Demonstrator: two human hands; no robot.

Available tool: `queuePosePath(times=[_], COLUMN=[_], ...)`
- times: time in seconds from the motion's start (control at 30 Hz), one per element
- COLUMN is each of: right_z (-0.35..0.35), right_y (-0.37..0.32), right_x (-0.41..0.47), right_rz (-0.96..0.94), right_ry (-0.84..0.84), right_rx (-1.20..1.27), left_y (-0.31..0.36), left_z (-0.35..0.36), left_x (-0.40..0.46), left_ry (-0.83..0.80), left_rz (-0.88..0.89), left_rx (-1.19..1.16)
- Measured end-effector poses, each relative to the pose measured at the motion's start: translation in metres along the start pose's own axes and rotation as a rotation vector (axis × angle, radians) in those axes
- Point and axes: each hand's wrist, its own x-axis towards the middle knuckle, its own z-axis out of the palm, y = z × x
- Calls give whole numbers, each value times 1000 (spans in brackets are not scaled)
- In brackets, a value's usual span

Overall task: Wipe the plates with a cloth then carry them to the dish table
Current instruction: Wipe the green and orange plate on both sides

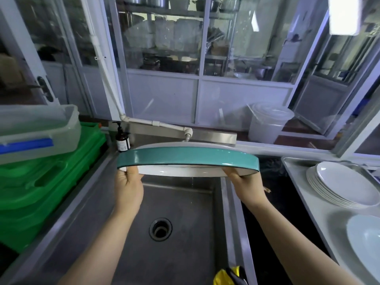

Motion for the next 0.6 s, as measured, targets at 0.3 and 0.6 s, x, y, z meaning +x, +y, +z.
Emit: queuePosePath(times=[0.3, 0.6], right_z=[15, 31], right_y=[8, 28], right_x=[5, -4], right_rz=[-3, 189], right_ry=[-49, -106], right_rx=[-1, 41], left_y=[-6, -13], left_z=[-16, -42], left_x=[9, 19], left_ry=[-24, -77], left_rz=[24, -137], left_rx=[21, 265])
